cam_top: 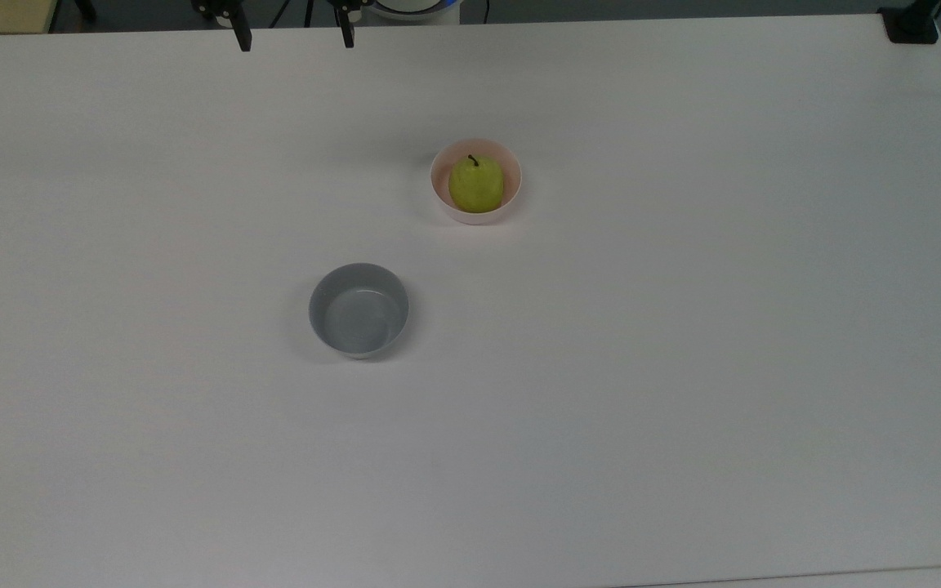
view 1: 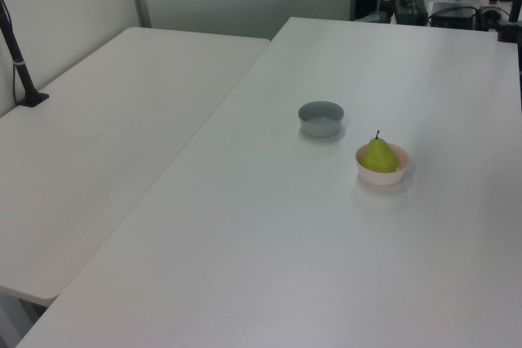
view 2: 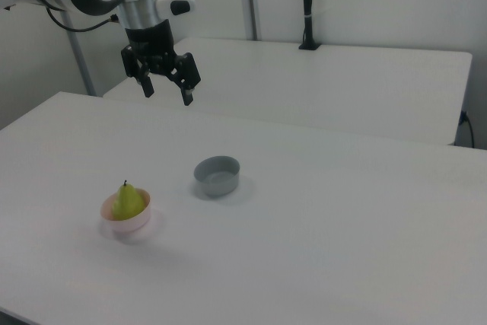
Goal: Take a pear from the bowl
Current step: 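Move the open gripper over the pink bowl holding the pear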
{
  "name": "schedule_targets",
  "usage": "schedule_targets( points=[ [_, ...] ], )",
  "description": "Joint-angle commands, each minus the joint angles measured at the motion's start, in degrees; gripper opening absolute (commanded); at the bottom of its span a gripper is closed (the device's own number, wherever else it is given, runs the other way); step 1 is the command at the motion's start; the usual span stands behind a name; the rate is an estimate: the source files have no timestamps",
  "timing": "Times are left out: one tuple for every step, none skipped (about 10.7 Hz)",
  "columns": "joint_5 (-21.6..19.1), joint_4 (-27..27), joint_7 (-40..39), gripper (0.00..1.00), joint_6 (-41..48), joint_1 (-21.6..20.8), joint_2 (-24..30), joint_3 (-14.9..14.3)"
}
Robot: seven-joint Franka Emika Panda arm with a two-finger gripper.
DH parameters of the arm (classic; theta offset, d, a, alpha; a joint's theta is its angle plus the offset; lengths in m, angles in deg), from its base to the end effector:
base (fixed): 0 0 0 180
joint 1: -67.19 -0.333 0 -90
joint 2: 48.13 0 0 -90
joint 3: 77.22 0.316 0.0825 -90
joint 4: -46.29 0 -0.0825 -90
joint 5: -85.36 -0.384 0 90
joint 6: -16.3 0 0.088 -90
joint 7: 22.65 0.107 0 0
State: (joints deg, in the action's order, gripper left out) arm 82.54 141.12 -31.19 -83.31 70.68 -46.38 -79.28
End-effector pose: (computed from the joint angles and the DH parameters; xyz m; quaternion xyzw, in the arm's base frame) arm 0.5581 -0.0500 0.6169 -0.9978 -0.0233 -0.0596 0.0178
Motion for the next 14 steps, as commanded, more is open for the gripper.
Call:
schedule_targets(
  points=[
    [0.80,-1.05,-0.34,1.00,1.52,-1.02,-0.26,-0.50],
    [0.80,-1.05,-0.33,1.00,1.52,-1.02,-0.26,-0.41],
    [0.80,-1.05,-0.33,1.00,1.52,-1.02,-0.26,-0.50],
    [0.80,-1.05,-0.25,1.00,1.44,-1.02,-0.26,-0.50],
    [0.80,-1.05,-0.25,1.00,1.44,-1.02,-0.26,-0.41],
    [0.80,-0.96,-0.25,1.00,1.52,-1.02,-0.26,-0.41],
    [0.80,-1.05,-0.25,1.00,1.52,-1.02,-0.26,-0.32],
    [0.80,-1.05,-0.25,1.00,1.61,-1.02,-0.26,-0.32],
    [0.80,-1.05,-0.51,1.00,1.52,-1.02,-0.26,-0.32],
    [0.80,-1.05,-1.12,1.00,1.61,-0.94,-0.26,-0.49],
    [0.89,-0.79,-2.43,1.00,1.52,-0.93,-0.26,-0.50],
    [0.89,0.09,-5.49,1.00,1.52,-1.11,-0.17,-0.50],
    [1.41,1.23,-8.30,1.00,1.61,-1.20,0.09,-0.24],
    [2.90,1.76,-11.03,1.00,1.87,-1.29,0.18,0.03]
  ],
)
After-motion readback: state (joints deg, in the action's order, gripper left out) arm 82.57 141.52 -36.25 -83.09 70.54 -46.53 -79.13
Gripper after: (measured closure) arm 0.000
